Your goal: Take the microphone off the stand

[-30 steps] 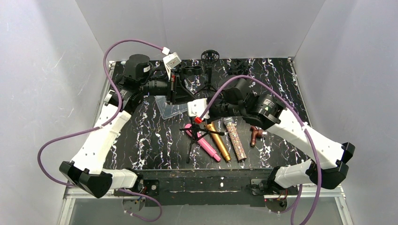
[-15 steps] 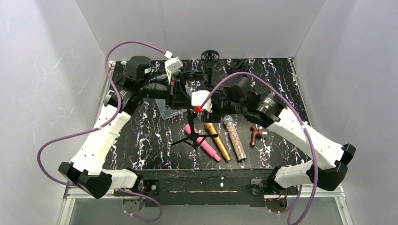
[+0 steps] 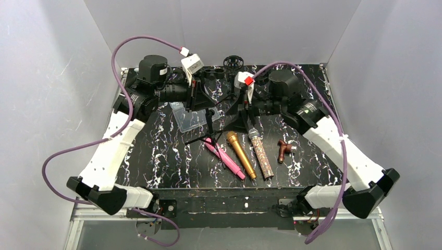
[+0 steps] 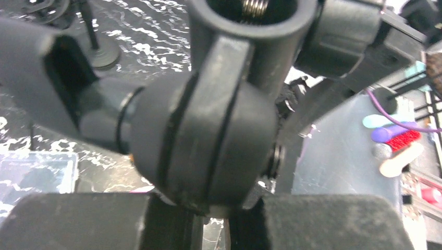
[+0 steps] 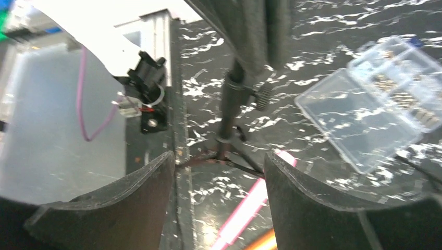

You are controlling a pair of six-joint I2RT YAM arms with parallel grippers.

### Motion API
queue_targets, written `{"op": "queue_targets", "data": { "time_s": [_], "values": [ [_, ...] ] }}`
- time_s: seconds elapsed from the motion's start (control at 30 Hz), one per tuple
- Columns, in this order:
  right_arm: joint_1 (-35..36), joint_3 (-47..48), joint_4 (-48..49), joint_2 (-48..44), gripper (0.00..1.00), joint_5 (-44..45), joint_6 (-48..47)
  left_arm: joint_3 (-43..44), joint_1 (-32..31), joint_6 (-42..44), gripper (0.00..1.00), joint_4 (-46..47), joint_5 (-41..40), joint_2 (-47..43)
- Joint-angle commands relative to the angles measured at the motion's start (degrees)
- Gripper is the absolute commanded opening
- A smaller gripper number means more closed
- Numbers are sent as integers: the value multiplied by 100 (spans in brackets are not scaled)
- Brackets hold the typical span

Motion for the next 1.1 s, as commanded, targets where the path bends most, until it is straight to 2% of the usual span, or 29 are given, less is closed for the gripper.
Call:
{"op": "queue_targets", "data": {
  "time_s": [0.0,0.3,0.5,0.8,1.07],
  "values": [
    [-8,-193,1168,323,71,-789,1313,317,-6,-181,0,224,-484,112],
    [-8,-462,1887,693,70,-596,1613,629,-41,-709,0,467,-770,348],
    [-8,-590,2167,801,63,-477,1711,641,-44,-1106,0,645,-1101,369],
    [5,-455,2216,1025,61,-144,1623,619,-72,-1376,0,648,-1092,296],
    [87,-330,2205,1304,51,78,1551,535,-81,-1640,0,913,-1084,245]
  ]
}}
